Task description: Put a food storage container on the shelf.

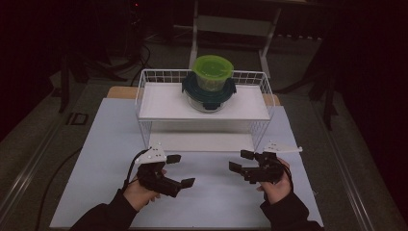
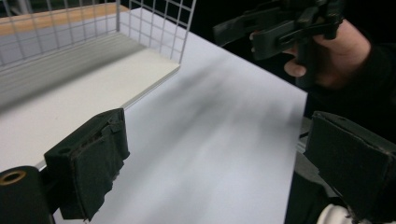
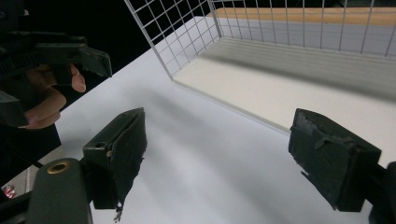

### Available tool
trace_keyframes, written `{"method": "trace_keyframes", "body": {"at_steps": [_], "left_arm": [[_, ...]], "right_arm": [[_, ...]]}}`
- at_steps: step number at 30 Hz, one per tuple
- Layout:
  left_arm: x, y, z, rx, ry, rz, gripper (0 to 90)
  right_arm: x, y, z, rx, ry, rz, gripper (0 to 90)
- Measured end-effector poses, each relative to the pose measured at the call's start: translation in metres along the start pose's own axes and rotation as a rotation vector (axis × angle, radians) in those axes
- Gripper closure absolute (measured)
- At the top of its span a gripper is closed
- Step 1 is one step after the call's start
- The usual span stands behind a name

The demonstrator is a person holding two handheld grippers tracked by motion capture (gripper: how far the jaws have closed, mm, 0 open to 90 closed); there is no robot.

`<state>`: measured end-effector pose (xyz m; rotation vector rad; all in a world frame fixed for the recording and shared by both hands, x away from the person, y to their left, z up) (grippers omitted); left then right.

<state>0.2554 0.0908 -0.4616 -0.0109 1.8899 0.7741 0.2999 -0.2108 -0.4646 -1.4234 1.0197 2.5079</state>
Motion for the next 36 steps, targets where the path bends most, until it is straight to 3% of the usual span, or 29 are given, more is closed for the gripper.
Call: {"method": "trace_keyframes", "body": {"at_steps": [8, 14, 18, 22, 33, 36], "left_arm": [[0.022, 0.000, 0.005, -0.008, 0.021, 0.005, 5.1], [0.041, 0.007, 0.012, -0.037, 0.048, 0.006, 5.1], [0.050, 0.011, 0.015, -0.072, 0.037, 0.010, 5.1], [0.054, 0.014, 0.016, -0.072, 0.048, 0.005, 5.1], [0.071, 0.022, 0.020, -0.126, 0.046, 0.013, 5.1], [0.074, 0.023, 0.020, -0.118, 0.052, 0.005, 5.1]], "right_arm": [[0.019, 0.005, -0.009, 0.008, -0.017, 0.006, 17.9], [0.029, 0.009, -0.010, 0.028, 0.000, 0.013, 17.6], [0.036, 0.010, -0.013, 0.037, -0.003, 0.020, 17.6], [0.042, 0.011, -0.017, 0.044, -0.006, 0.024, 17.6], [0.060, 0.016, -0.020, 0.069, -0.005, 0.050, 17.9], [0.064, 0.016, -0.023, 0.074, -0.012, 0.052, 17.9]]}}
Point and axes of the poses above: each handheld gripper's, and its own axes: y roughly backward along the jaws, x roughly out of its underside, z roughly to its left, the point moved 3 cm from there along -y, roughly forward along the jaws, and after that the axes turned 7 degrees about z, right-handed, at the moved point
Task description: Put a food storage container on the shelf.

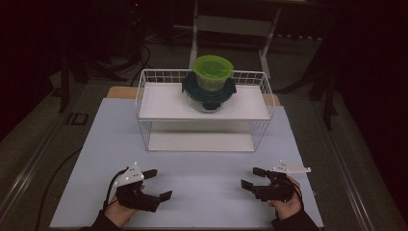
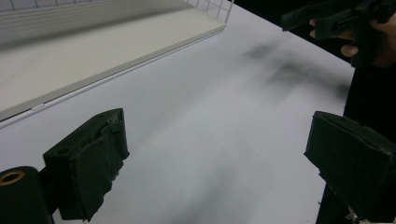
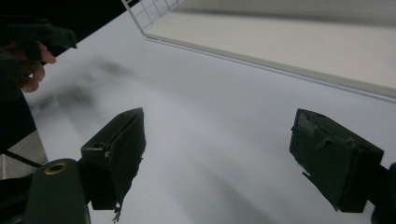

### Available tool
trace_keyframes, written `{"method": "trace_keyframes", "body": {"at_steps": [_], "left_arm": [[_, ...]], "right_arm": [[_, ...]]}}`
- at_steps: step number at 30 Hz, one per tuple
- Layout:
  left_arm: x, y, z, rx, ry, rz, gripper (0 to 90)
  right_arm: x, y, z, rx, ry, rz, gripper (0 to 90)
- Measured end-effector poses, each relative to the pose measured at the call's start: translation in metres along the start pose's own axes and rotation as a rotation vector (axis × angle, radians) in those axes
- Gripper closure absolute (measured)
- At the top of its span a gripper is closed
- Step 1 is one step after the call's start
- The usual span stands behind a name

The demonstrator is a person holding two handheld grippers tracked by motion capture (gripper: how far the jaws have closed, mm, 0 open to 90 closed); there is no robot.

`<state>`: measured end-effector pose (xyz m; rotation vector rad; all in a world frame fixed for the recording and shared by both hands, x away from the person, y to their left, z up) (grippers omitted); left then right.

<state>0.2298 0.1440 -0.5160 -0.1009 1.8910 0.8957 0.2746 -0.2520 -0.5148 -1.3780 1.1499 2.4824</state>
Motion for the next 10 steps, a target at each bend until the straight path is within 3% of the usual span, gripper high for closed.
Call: {"method": "trace_keyframes", "body": {"at_steps": [10], "left_arm": [[0.0028, 0.0008, -0.0015, 0.004, -0.001, -0.028, 5.1]], "right_arm": [[0.0080, -0.0077, -0.0088, 0.012, -0.021, 0.034, 17.9]]}}
Point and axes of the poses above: each handheld gripper's, and its own axes: y roughly backward along the jaws, x roughly out of its underside, z roughly to its left, the point moved 3 cm from there along -y, roughly forward along the jaws, and after that the axes turned 7 degrees about z, right-handed, at the moved point
